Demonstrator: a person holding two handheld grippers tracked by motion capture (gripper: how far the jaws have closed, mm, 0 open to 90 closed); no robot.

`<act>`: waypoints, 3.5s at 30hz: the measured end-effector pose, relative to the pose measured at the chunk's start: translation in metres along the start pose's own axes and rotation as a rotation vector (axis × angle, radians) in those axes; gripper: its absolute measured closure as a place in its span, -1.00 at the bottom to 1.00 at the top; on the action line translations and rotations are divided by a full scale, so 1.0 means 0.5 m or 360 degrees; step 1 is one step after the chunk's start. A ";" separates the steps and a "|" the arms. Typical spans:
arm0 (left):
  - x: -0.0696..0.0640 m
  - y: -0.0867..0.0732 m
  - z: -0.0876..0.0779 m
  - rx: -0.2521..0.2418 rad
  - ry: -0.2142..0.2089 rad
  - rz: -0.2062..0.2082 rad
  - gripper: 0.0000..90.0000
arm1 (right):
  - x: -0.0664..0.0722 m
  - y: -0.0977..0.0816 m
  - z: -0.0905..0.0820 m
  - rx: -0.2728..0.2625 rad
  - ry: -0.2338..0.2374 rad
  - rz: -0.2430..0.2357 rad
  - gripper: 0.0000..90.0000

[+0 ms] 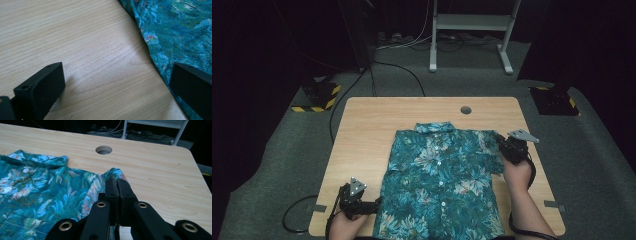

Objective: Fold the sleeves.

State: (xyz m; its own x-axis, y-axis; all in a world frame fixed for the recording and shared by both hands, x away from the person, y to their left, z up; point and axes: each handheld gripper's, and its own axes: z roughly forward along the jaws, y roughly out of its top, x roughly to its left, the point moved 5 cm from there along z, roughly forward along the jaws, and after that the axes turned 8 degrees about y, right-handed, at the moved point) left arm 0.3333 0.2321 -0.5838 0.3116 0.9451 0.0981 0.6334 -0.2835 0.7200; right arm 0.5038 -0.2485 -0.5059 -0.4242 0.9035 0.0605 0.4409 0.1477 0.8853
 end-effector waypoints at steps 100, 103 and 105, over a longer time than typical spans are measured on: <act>-0.001 -0.001 -0.001 -0.0003 -0.0011 0.0008 -0.99 | 0.157 -0.005 0.124 0.0191 0.0214 -0.0084 -0.12; -0.001 -0.001 -0.001 -0.0003 -0.0011 0.0008 -0.99 | 0.157 0.000 0.121 0.0175 0.0219 -0.0083 -0.20; -0.001 -0.001 -0.001 -0.0003 -0.0011 0.0009 -0.99 | 0.158 0.005 0.118 0.0155 0.0226 -0.0072 -0.29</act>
State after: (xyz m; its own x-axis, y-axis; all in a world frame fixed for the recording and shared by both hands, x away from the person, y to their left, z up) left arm 0.3327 0.2320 -0.5838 0.3200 0.9424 0.0972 0.6304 -0.2883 0.7208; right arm 0.5180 -0.1532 -0.5260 -0.5496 0.8303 0.0925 0.4903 0.2310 0.8404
